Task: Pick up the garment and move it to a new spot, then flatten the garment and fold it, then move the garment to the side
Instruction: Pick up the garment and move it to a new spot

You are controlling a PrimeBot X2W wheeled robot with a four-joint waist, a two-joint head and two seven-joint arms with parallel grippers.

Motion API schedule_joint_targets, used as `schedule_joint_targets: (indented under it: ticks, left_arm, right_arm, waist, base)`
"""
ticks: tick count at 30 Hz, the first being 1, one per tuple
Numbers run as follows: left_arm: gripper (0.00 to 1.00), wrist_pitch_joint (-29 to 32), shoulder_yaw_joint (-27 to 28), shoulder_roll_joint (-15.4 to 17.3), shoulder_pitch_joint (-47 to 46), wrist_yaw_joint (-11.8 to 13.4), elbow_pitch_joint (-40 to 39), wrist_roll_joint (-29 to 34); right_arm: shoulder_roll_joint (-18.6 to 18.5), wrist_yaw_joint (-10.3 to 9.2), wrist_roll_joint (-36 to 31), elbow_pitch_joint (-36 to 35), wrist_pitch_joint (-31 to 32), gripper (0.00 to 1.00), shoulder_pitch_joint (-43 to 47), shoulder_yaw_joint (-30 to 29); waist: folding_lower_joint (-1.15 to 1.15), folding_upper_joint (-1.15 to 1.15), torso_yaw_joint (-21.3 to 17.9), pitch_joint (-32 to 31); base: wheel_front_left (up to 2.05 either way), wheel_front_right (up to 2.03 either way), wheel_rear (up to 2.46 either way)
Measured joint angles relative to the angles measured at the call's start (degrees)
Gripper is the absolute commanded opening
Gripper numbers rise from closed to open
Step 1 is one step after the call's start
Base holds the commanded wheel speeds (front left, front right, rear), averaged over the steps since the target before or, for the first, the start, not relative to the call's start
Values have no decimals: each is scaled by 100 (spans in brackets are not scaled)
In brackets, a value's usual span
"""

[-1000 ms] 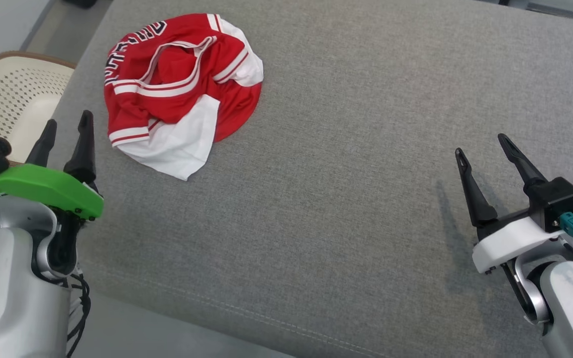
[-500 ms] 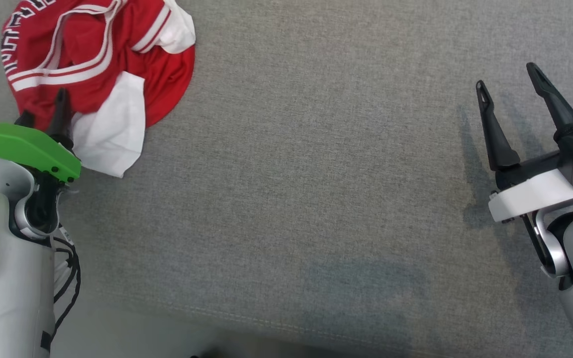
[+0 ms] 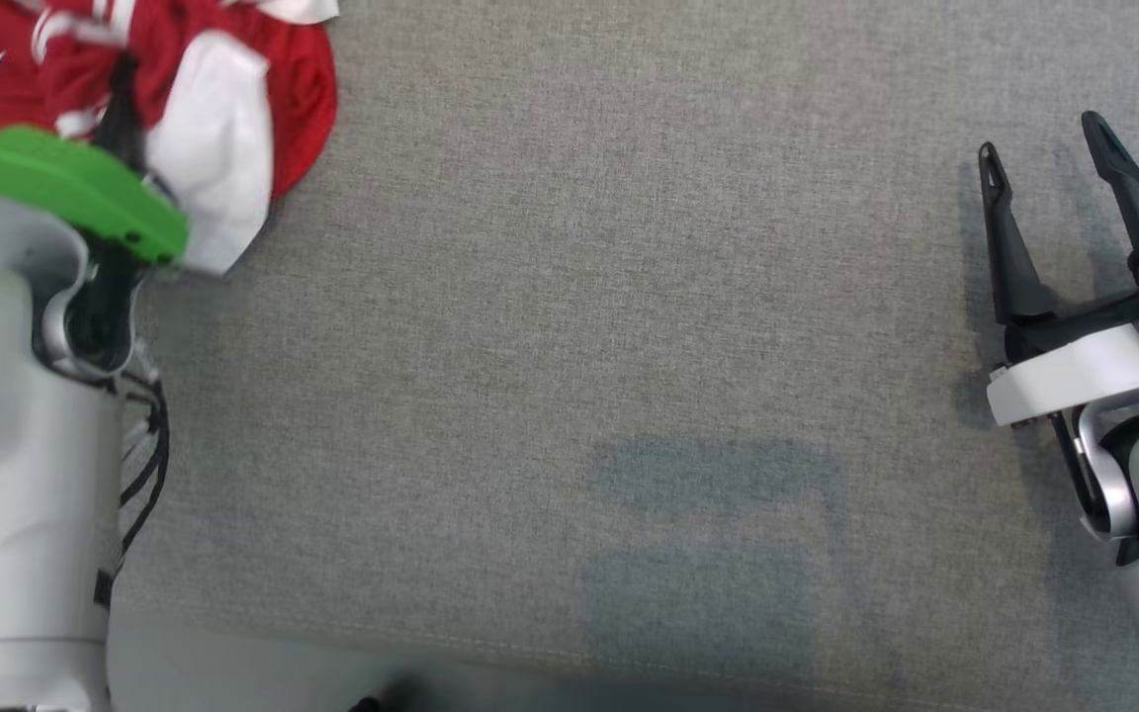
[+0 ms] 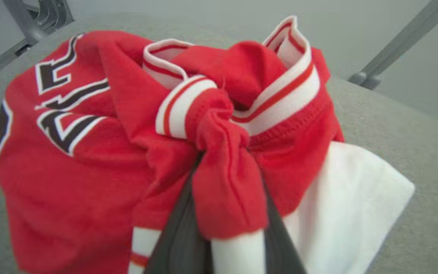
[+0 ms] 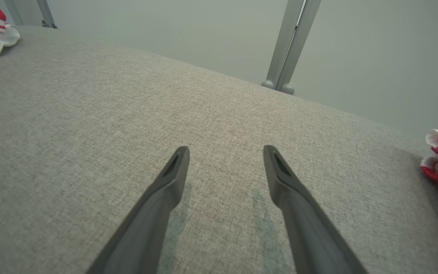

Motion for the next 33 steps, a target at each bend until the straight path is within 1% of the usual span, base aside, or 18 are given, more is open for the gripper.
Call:
schedule_joint_targets:
  ticks: [1,4,8,11,15,18,20,24,27,30,33]
  left_arm:
    - [0,-74,-198,-68,-181,-223,-274,54]
    - [0,-73,-554,-246,-486,-359,-705,75]
    - [0,71,-1076,-689,-627,-407,-1143,-38]
    - [0,261,-1428,-865,-634,-407,-1424,-209]
    - [0,589,-1970,-833,-634,-404,-1803,-481]
    - [0,842,-2453,-829,-632,-403,-2075,-773]
    - [0,965,-2724,-831,-624,-403,-2168,-844]
    - [0,1211,-3053,-823,-486,-403,-2231,-1124]
    - [0,1356,-3336,-794,-335,-403,-2235,-1143]
    - [0,1380,-3546,-779,-297,-399,-2160,-1026]
    - [0,1339,-3678,-777,-271,-223,-1862,-667]
  right_arm:
    - [59,0,13,78,-88,100,-10,29]
    - [212,-43,62,193,-212,100,-55,65]
    - [411,-42,192,433,-385,100,-58,215]
    - [615,-41,272,584,-527,100,-58,334]
    - [881,-38,343,788,-651,100,-58,471]
    - [996,-33,378,944,-702,100,-55,559]
    - [1077,-34,387,1013,-751,100,-47,567]
    - [1143,-42,433,1093,-801,100,3,566]
    - [1236,-48,434,1109,-806,100,136,580]
    - [1306,-48,434,1109,-835,100,237,659]
    - [1424,-47,434,1114,-850,100,318,827]
  waist:
    - [0,0,12,-71]
    - [0,0,20,-195]
    - [0,0,4,-396]
    - [0,0,-43,-564]
    - [0,0,-187,-776]
    - [0,0,-366,-904]
    - [0,0,-501,-991]
    - [0,0,-789,-1156]
    - [0,0,-1024,-1265]
    - [0,0,-1272,-1348]
    - [0,0,-1528,-1398]
  base:
    - [0,0,0]
    - [0,0,0]
    - [0,0,0]
    - [0,0,0]
    - [0,0,0]
    - [0,0,0]
    - [0,0,0]
    - [0,0,0]
    - [0,0,0]
    - [0,0,0]
    - [0,0,0]
